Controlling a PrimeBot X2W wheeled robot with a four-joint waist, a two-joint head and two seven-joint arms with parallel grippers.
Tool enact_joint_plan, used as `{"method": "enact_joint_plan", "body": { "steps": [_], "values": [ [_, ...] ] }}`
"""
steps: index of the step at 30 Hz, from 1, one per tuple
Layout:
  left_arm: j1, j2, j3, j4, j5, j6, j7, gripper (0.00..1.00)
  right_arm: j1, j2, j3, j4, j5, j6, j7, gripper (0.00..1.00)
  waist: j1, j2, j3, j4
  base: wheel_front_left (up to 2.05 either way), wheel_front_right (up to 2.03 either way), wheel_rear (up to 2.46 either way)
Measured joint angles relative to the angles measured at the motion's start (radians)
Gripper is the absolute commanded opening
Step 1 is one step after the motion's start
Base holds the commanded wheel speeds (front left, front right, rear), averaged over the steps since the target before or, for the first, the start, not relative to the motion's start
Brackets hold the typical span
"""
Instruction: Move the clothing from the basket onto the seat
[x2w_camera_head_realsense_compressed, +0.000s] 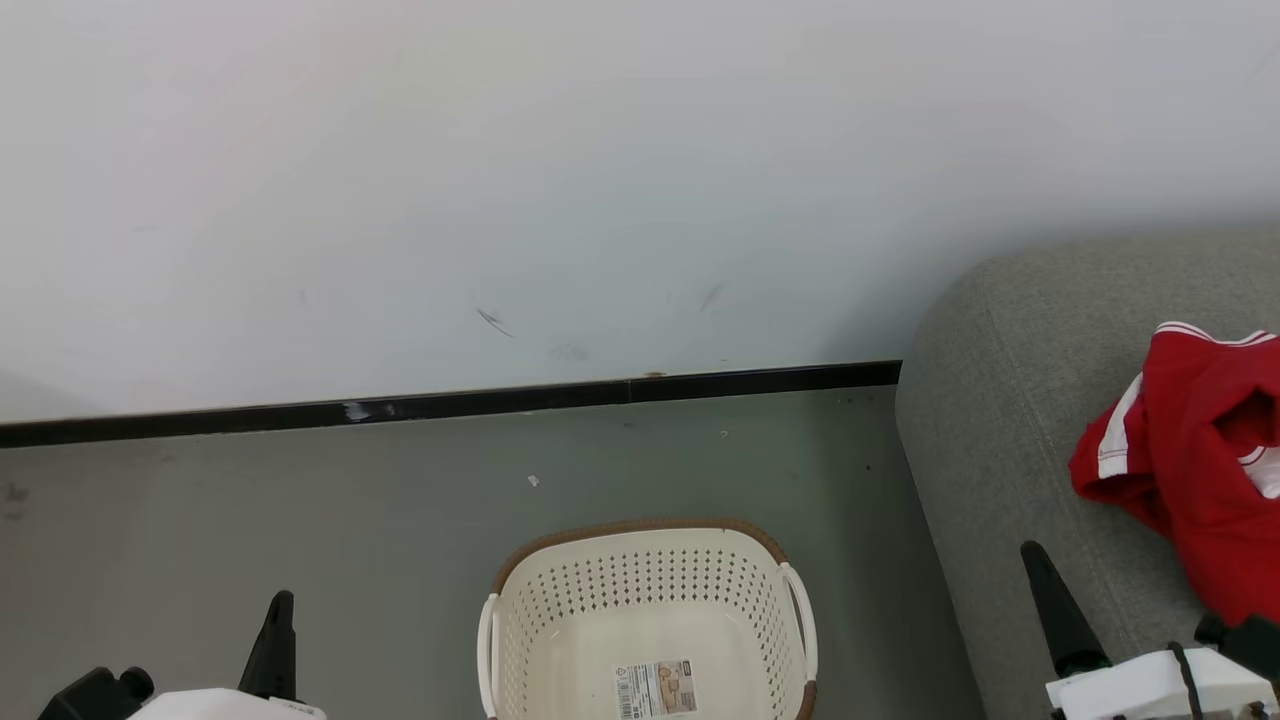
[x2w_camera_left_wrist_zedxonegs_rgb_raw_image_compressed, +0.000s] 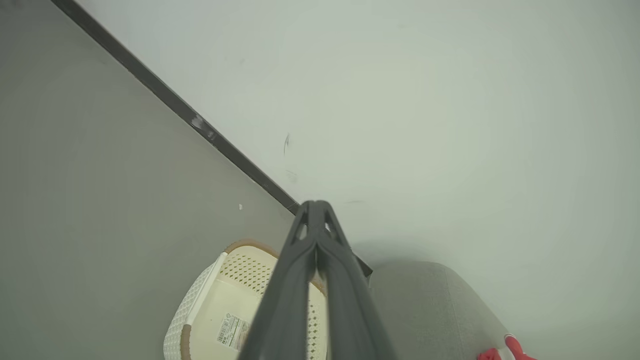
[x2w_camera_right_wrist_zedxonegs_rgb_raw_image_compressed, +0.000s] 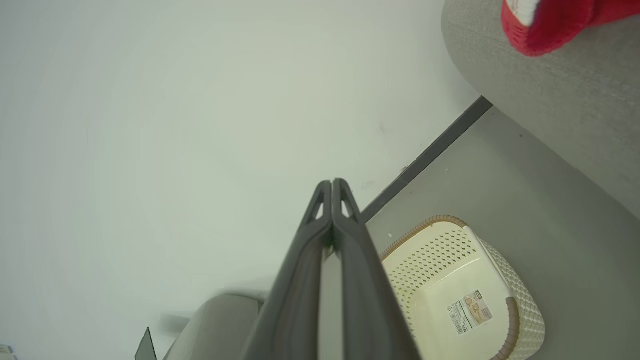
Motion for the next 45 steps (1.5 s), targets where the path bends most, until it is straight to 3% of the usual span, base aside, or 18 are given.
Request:
{"method": "enact_joint_plan", "body": {
  "steps": [9, 45],
  "values": [
    [-0.011, -0.013, 0.027, 0.011, -0.113, -0.03, 0.039, 0.0, -0.028, -0.016, -0.005, 0.03, 0.162, 0.0, 0.027, 0.0, -0.002, 0.0, 0.006, 0.003, 0.0, 0.0, 0.0],
    [-0.068, -0.057, 0.117, 0.042, -0.492, -0.14, 0.156, 0.0, -0.126, -0.058, -0.014, 0.101, 0.711, 0.0, 0.113, 0.0, -0.0025, 0.0, 0.015, 0.013, 0.0, 0.0, 0.0]
  ]
}}
